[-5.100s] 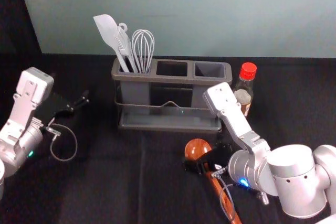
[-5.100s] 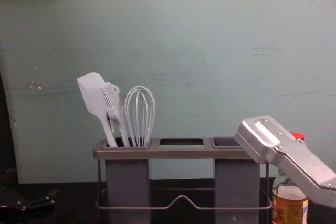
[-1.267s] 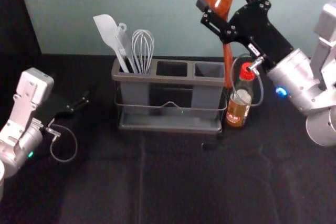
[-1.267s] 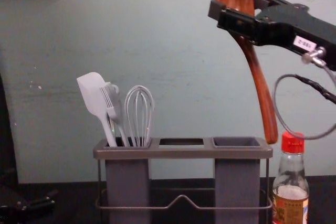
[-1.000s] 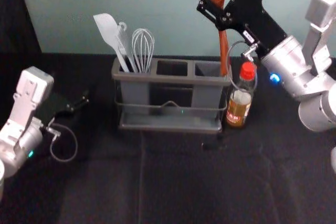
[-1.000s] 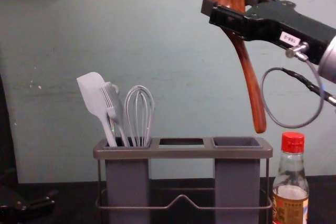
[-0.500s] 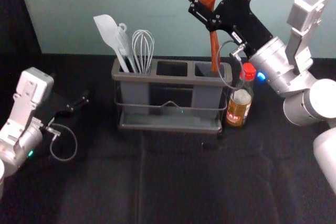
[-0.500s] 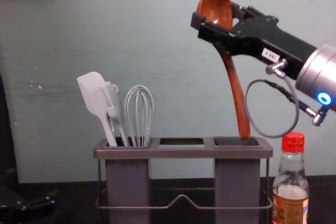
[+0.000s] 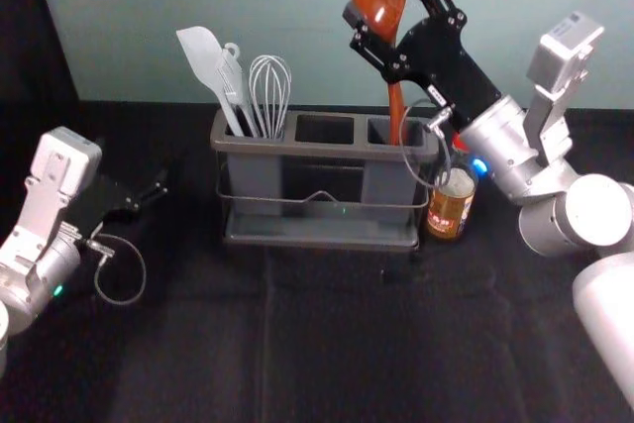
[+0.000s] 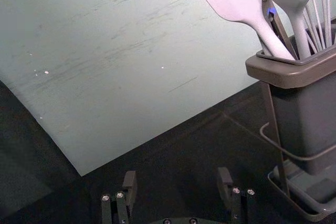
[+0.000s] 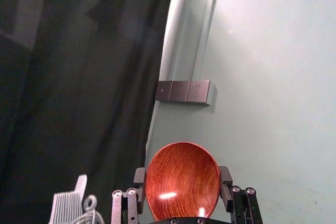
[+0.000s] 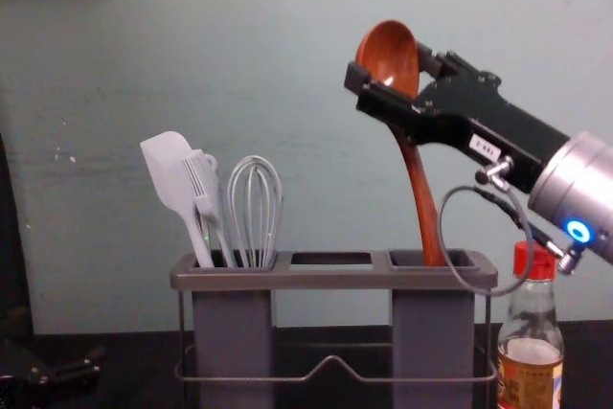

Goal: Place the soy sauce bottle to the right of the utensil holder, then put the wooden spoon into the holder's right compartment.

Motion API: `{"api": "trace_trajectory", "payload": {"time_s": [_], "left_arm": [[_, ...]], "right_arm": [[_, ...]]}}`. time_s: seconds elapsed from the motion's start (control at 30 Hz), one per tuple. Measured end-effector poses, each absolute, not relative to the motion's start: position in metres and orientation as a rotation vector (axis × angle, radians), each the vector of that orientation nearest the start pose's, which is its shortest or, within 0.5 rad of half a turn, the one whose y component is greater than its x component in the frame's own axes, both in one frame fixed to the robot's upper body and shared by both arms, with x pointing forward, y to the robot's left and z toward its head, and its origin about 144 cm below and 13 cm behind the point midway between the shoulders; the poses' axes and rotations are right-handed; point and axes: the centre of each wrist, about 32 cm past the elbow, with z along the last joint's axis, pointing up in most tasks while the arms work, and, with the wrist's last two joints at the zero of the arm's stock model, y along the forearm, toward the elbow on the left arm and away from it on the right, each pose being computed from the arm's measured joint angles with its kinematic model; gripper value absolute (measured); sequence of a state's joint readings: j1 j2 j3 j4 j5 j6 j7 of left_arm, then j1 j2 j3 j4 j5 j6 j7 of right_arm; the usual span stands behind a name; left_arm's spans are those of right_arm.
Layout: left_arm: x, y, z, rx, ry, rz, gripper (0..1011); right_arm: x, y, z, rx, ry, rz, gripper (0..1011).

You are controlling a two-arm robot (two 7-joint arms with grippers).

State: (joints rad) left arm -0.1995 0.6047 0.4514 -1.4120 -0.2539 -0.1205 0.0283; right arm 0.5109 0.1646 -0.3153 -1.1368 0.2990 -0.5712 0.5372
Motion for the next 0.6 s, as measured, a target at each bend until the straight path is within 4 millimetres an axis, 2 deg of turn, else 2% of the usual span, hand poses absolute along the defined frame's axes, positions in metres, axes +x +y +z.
{"api": "trace_trajectory", "payload": {"time_s": [0.6], "left_arm": [[0.489,0.31,1.14,0.304,-0.285,1.248,1005]], "right_arm": [[0.578,-0.215,1.167,0.334,-0.436,-0.82,839]]}}
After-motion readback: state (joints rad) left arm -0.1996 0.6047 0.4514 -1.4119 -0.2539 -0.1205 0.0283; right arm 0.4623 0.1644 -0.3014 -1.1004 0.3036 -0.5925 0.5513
